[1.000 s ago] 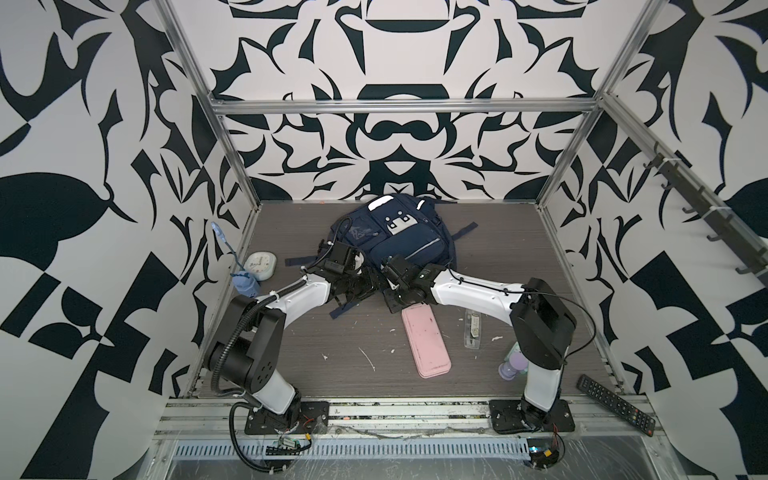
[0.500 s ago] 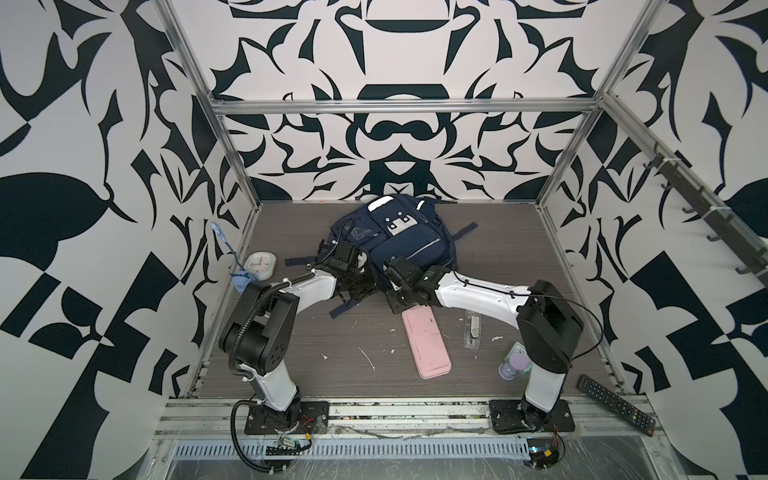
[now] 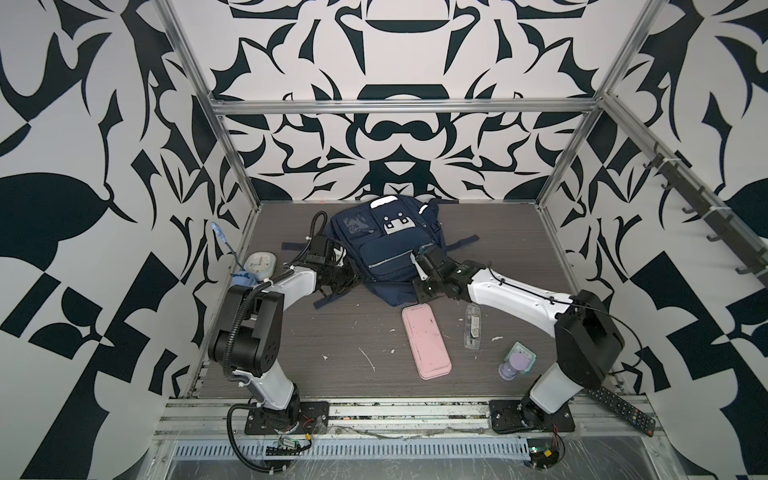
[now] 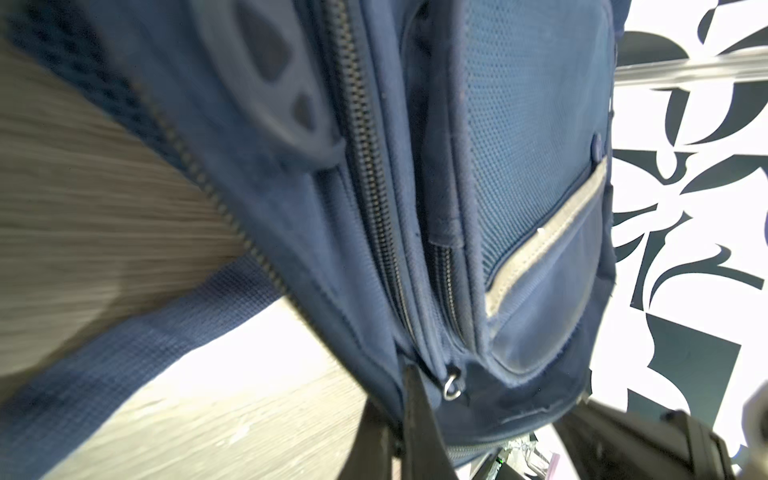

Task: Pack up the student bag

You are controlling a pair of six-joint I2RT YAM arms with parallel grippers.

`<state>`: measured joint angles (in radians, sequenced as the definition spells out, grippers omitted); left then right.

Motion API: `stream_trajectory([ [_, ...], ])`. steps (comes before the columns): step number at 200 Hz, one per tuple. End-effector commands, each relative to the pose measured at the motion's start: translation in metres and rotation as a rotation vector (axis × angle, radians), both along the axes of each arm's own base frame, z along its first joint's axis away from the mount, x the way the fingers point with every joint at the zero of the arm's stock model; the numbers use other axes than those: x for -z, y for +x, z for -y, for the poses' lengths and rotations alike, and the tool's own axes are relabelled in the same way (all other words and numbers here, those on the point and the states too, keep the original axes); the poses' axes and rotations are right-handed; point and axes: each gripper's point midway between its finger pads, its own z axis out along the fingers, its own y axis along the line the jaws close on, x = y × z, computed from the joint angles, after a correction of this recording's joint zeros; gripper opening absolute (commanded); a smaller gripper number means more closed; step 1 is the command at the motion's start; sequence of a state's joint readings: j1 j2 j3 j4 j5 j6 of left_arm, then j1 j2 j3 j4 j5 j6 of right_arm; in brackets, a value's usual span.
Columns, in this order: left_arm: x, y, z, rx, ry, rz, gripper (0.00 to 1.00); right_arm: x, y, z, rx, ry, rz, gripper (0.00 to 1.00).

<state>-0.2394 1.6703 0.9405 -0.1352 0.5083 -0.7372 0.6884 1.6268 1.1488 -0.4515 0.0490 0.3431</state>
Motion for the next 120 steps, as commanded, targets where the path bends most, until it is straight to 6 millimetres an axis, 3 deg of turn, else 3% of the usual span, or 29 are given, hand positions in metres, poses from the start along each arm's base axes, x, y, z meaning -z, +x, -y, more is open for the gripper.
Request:
stream_trajectory([
  [1, 0.002, 0.01, -0.021, -0.052, 0.06, 0.033, 0.0, -0.009, -0.002, 0.025, 0.041, -0.035, 0.004, 0.0],
  [32, 0.0, 0.021, -0.017, -0.073, 0.028, 0.029, 0.0, -0.004, -0.005, 0.025, 0.051, -0.027, -0.014, 0.0],
  [64, -0.009, 0.037, -0.011, -0.089, 0.004, 0.045, 0.02, -0.002, -0.008, 0.007, 0.034, 0.029, -0.026, 0.0],
  [120, -0.017, 0.068, -0.006, -0.119, -0.013, 0.062, 0.26, -0.011, -0.014, -0.037, -0.042, 0.068, -0.007, 0.0],
])
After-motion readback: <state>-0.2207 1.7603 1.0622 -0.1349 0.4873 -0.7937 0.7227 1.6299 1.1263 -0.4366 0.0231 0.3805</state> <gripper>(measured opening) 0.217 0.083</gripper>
